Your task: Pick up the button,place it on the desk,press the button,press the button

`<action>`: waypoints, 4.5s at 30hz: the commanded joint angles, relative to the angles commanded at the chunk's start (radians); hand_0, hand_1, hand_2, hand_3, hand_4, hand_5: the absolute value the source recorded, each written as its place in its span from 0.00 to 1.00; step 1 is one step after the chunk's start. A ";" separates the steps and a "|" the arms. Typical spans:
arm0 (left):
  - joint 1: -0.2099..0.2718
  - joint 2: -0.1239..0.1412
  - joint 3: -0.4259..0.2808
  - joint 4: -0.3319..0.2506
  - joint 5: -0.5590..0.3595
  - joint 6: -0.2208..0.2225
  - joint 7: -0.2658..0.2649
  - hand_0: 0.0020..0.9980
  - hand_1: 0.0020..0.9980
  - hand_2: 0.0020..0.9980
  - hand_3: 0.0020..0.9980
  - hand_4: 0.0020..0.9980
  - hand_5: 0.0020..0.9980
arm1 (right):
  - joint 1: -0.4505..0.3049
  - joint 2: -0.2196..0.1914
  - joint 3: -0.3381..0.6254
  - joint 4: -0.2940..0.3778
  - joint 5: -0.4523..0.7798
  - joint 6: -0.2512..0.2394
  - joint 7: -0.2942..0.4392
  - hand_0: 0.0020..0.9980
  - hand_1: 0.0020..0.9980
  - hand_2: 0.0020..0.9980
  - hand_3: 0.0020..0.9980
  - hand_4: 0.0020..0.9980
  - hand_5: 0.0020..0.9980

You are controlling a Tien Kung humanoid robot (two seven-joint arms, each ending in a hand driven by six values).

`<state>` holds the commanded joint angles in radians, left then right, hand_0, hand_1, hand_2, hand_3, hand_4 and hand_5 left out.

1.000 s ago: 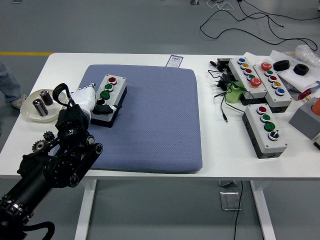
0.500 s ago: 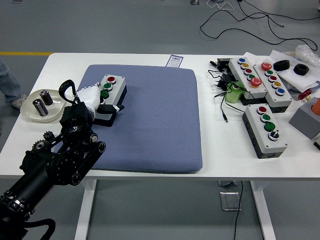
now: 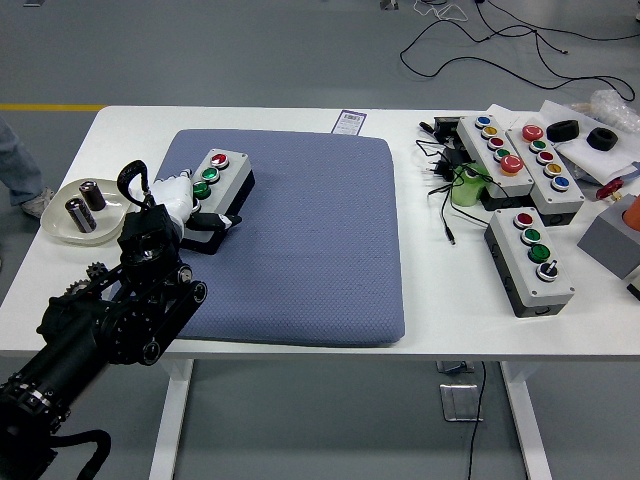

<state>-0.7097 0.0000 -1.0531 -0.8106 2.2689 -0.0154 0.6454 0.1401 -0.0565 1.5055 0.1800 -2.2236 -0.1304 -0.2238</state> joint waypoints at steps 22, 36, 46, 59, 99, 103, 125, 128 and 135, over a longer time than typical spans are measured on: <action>-0.002 0.000 0.031 0.042 0.000 0.087 0.000 0.26 0.23 0.25 0.30 0.11 0.00 | 0.006 -0.004 -0.006 0.000 0.014 -0.001 -0.001 0.67 0.66 0.68 0.62 0.31 0.17; -0.003 0.000 0.087 0.071 0.000 0.193 -0.166 0.07 0.05 0.11 0.15 0.03 0.00 | 0.008 -0.003 -0.001 0.000 0.013 -0.002 -0.002 0.67 0.66 0.68 0.62 0.31 0.17; -0.014 0.017 0.150 0.090 -0.046 0.199 -0.382 0.05 0.04 0.10 0.15 0.01 0.00 | 0.011 0.000 0.006 0.000 0.009 -0.004 -0.002 0.67 0.66 0.68 0.62 0.31 0.17; -0.055 0.182 0.264 0.156 -0.164 0.340 -0.735 0.05 0.01 0.09 0.15 0.01 0.00 | 0.016 0.004 -0.001 0.000 0.020 -0.004 -0.003 0.67 0.66 0.68 0.62 0.31 0.17; -0.028 0.470 0.517 -0.005 -0.163 0.499 -0.969 0.12 0.12 0.18 0.22 0.00 0.00 | 0.004 0.018 0.006 0.000 0.013 -0.001 -0.003 0.67 0.66 0.68 0.62 0.31 0.17; -0.025 0.472 0.495 -0.004 -0.138 0.486 -0.956 0.60 0.56 0.64 0.61 0.56 0.00 | 0.004 0.017 0.004 0.000 0.016 -0.001 -0.003 0.67 0.66 0.68 0.62 0.31 0.17; 0.066 0.504 0.276 -0.256 -0.126 0.298 -0.885 1.00 1.00 1.00 0.97 0.86 0.15 | 0.008 0.016 -0.003 0.000 0.021 -0.001 -0.002 0.67 0.66 0.68 0.62 0.31 0.17; 0.100 0.509 0.223 -0.352 -0.181 0.281 -0.864 1.00 1.00 1.00 0.97 0.86 0.15 | 0.007 0.015 -0.002 0.000 0.021 -0.001 -0.002 0.67 0.66 0.68 0.62 0.31 0.17; 0.155 0.509 0.218 -0.532 -0.154 0.452 -0.620 0.70 0.51 0.52 0.87 0.88 0.51 | 0.007 0.015 -0.007 0.000 0.021 -0.001 -0.002 0.67 0.66 0.68 0.62 0.31 0.17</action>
<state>-0.5543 0.5088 -0.8348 -1.3431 2.1154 0.4369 0.0254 0.1474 -0.0412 1.4980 0.1800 -2.2024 -0.1315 -0.2258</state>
